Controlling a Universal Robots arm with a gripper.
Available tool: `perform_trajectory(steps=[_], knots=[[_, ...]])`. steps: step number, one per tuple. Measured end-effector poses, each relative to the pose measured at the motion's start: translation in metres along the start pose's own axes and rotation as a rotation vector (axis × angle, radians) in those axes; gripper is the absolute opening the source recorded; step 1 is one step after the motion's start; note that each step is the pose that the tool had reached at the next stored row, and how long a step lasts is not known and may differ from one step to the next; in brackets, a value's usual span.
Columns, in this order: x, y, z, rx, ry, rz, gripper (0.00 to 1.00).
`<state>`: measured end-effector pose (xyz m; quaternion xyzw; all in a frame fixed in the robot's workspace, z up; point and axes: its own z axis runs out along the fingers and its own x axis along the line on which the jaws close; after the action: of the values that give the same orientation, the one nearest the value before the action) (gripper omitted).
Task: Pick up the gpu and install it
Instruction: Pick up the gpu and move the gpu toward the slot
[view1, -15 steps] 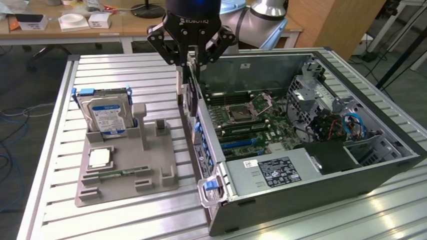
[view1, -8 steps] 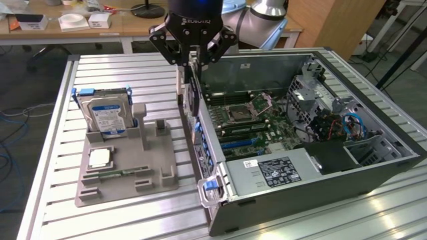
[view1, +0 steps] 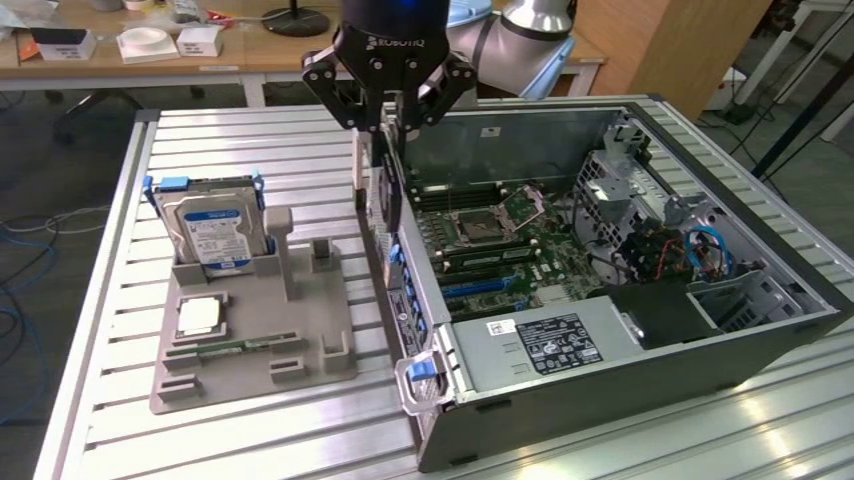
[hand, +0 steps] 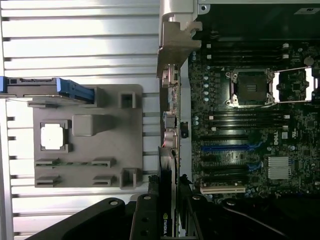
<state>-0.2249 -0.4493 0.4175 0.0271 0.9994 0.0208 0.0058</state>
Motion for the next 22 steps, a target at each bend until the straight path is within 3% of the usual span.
perform_trajectory(steps=[22], knots=[[-0.017,0.0009,0.0002,0.0000,0.0000,0.000,0.26]])
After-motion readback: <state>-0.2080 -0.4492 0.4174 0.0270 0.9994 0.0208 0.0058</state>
